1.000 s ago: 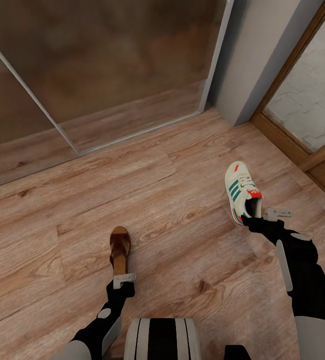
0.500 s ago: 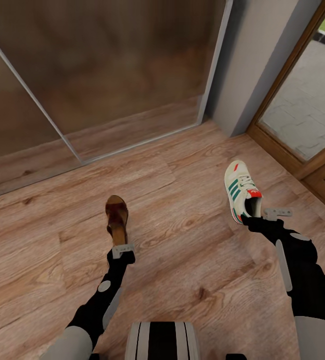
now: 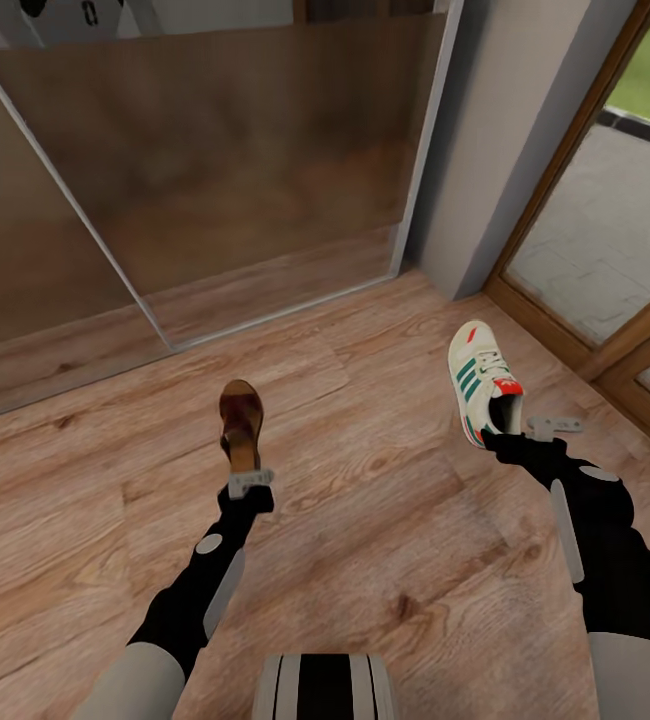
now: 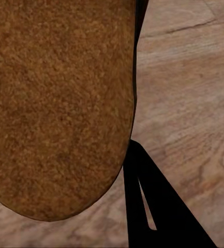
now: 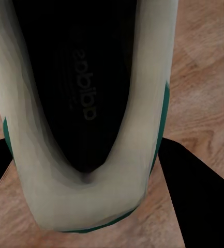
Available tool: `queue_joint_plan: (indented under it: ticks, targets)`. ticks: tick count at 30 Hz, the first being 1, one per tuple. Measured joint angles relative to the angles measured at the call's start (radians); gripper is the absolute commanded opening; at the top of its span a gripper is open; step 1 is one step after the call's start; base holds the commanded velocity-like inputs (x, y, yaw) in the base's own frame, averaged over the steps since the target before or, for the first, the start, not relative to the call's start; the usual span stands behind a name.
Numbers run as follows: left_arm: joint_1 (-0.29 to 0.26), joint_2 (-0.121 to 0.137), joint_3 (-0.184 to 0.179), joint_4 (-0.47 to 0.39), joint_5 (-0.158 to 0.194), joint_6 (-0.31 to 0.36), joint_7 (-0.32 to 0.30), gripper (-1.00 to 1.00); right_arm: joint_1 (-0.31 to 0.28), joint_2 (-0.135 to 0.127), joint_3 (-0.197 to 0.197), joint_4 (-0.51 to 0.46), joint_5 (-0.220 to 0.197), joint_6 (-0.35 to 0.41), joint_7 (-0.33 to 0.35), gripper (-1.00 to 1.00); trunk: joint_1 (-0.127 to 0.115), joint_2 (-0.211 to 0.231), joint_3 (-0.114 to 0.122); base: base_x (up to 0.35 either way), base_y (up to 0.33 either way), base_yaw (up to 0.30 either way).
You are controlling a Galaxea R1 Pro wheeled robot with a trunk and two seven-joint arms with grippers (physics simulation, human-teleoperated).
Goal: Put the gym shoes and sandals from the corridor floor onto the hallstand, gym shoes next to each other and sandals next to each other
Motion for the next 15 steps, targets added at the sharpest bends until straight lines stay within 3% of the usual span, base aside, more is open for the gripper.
queue_joint_plan:
  ticks: [6, 15]
  targets:
    - [0.0, 0.002, 0.001, 0.0, -0.002, 0.015, 0.0, -1.0, 0.0, 0.002, 0.001, 0.004, 0.0, 0.0, 0.0, -1.0, -0.003, 0.001, 0.033, 0.0, 0.0, 0.0]
    - [0.0, 0.002, 0.001, -0.012, 0.0, 0.018, -0.002, -1.0, 0.0, 0.002, 0.003, 0.003, 0.0, 0.0, 0.002, -1.0, -0.004, 0.002, 0.056, 0.0, 0.0, 0.0]
